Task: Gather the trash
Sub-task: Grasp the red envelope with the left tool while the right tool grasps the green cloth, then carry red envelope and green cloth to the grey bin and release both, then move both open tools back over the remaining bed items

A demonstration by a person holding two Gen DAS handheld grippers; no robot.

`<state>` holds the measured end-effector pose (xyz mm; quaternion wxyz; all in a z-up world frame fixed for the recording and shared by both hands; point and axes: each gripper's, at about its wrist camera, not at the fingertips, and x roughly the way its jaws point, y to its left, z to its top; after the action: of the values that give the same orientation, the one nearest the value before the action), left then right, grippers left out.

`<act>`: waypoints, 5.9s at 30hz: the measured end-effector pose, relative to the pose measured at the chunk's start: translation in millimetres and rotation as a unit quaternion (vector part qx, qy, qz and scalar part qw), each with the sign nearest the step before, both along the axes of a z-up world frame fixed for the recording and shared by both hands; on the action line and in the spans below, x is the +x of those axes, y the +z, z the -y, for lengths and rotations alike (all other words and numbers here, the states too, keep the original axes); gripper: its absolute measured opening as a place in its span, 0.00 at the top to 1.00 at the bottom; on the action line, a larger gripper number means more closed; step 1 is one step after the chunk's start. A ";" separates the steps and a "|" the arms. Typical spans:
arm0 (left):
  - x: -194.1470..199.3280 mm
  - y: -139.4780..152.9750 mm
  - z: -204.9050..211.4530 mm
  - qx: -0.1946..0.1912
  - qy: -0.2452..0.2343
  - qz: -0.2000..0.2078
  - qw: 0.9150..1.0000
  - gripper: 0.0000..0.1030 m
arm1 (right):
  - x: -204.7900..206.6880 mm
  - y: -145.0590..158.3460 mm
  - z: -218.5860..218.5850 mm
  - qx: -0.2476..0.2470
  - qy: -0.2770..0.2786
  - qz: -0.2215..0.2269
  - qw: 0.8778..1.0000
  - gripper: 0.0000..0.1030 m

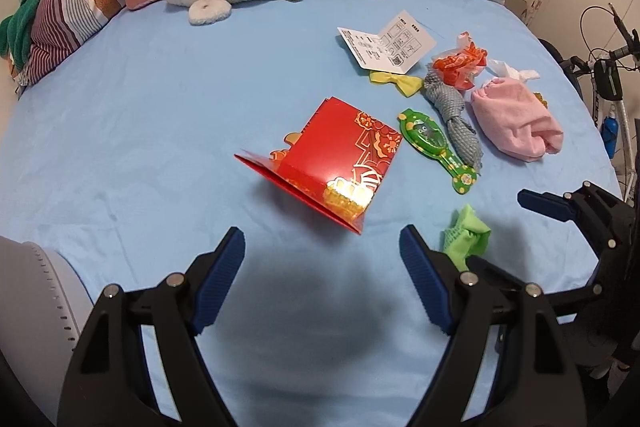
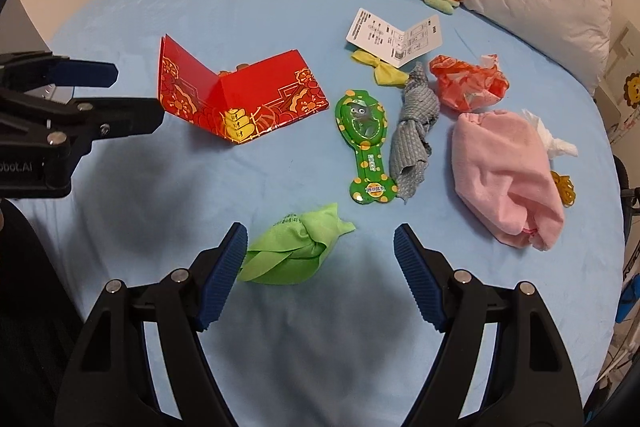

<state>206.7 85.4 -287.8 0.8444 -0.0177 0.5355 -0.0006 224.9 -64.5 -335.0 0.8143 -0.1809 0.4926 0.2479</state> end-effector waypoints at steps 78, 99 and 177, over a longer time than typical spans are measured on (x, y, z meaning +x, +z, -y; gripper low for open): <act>-270.5 166.0 -68.7 0.012 0.095 0.160 0.982 0.98 | -176.4 185.0 -50.7 0.128 0.118 0.119 0.977 0.67; -345.8 263.7 -218.8 0.071 0.245 0.222 0.941 0.98 | -222.1 290.3 -234.9 0.191 0.273 0.141 0.932 0.67; 37.9 27.4 87.2 -0.019 -0.037 0.032 0.999 0.35 | 67.7 59.7 110.4 0.058 -0.149 0.086 0.983 0.45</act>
<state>244.5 -1.8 -260.4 0.8602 -0.0139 0.5080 -0.0420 292.6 -174.9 -275.3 0.8905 -0.0781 0.4272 0.1357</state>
